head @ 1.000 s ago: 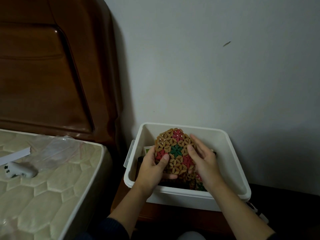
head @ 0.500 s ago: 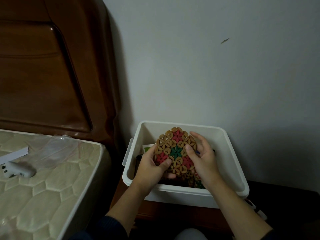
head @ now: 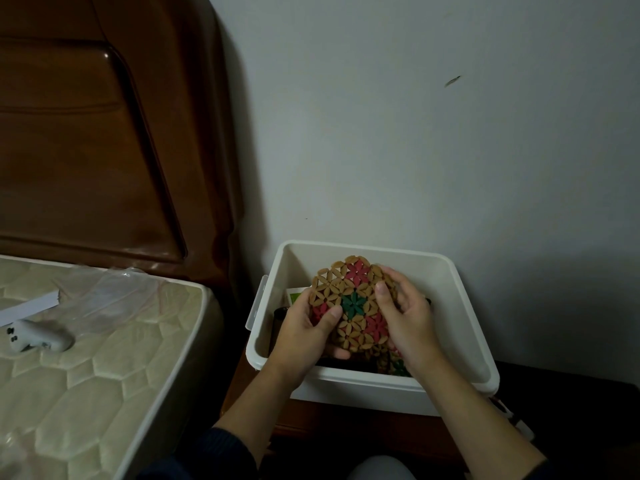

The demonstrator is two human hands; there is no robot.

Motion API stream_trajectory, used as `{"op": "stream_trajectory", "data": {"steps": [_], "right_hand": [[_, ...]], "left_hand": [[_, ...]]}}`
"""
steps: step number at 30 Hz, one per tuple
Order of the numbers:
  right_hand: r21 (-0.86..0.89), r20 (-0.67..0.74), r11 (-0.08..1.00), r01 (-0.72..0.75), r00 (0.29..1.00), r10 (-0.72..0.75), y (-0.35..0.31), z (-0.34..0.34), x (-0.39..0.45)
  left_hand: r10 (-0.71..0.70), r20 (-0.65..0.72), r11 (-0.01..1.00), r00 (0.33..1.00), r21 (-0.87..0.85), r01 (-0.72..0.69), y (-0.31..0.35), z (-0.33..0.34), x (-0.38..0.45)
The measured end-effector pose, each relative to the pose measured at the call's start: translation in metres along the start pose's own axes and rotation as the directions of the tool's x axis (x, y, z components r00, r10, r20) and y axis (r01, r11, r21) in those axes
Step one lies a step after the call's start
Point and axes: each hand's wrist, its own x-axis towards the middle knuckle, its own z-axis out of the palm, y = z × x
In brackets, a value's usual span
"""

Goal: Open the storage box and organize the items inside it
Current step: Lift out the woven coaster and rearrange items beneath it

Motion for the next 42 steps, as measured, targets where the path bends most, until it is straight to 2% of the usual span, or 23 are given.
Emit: {"op": "stream_trajectory", "data": {"steps": [2,6,11,19,26,29,31,33,34,35,37,38,40,42], "right_hand": [[-0.041,0.014,0.997,0.059,0.998,-0.059,-0.001,0.001,0.0],[-0.127,-0.05,0.984,0.124,0.99,-0.131,-0.004,0.002,-0.003],[-0.184,-0.015,0.964,0.193,0.98,-0.199,-0.007,0.002,-0.008],[-0.263,-0.064,0.95,0.167,0.98,-0.19,-0.001,0.003,-0.004],[-0.302,-0.121,0.943,0.139,0.976,-0.183,0.003,0.003,-0.001],[-0.31,-0.056,0.947,0.084,0.993,-0.106,0.006,-0.003,0.005],[-0.316,-0.044,0.944,-0.093,0.996,0.083,0.011,-0.016,0.017],[-0.395,-0.095,0.873,-0.285,0.958,0.27,0.016,-0.036,0.033],[-0.512,-0.113,0.785,-0.348,0.934,0.34,0.019,-0.046,0.04],[-0.657,-0.107,0.652,-0.379,0.903,0.417,0.025,-0.056,0.045],[-0.883,-0.047,0.346,-0.318,0.793,0.608,0.036,-0.068,0.045],[-0.941,-0.016,0.235,-0.244,0.726,0.688,0.043,-0.07,0.043],[-0.986,0.019,0.119,-0.115,0.632,0.774,0.05,-0.069,0.038],[-0.994,0.031,0.086,-0.063,0.598,0.801,0.053,-0.067,0.039]], "left_hand": [[-0.017,-0.002,1.0,1.0,-0.006,0.017,0.001,-0.001,0.001],[-0.06,0.04,0.998,0.997,-0.007,0.061,0.003,-0.002,0.001],[-0.093,0.063,0.996,0.994,0.015,0.093,0.006,-0.001,0.001],[-0.104,0.071,0.994,0.992,0.054,0.1,0.008,0.0,0.0],[-0.111,0.123,0.992,0.986,-0.05,0.118,0.008,-0.004,0.002],[-0.116,0.074,0.991,0.991,-0.059,0.12,0.005,-0.003,0.004],[-0.096,0.012,0.994,0.995,-0.047,0.097,0.0,-0.002,0.005],[-0.079,-0.041,0.996,0.996,-0.045,0.077,-0.004,-0.002,0.007],[-0.08,-0.059,0.996,0.995,-0.039,0.078,-0.006,-0.002,0.008],[-0.087,-0.07,0.996,0.994,-0.027,0.085,-0.007,-0.002,0.008],[-0.101,-0.076,0.995,0.992,0.002,0.101,-0.009,-0.001,0.011],[-0.104,-0.079,0.994,0.991,0.013,0.105,-0.009,-0.001,0.012],[-0.105,-0.093,0.994,0.99,0.029,0.108,-0.01,-0.001,0.013],[-0.104,-0.108,0.993,0.989,0.045,0.11,-0.01,-0.001,0.013]]}}
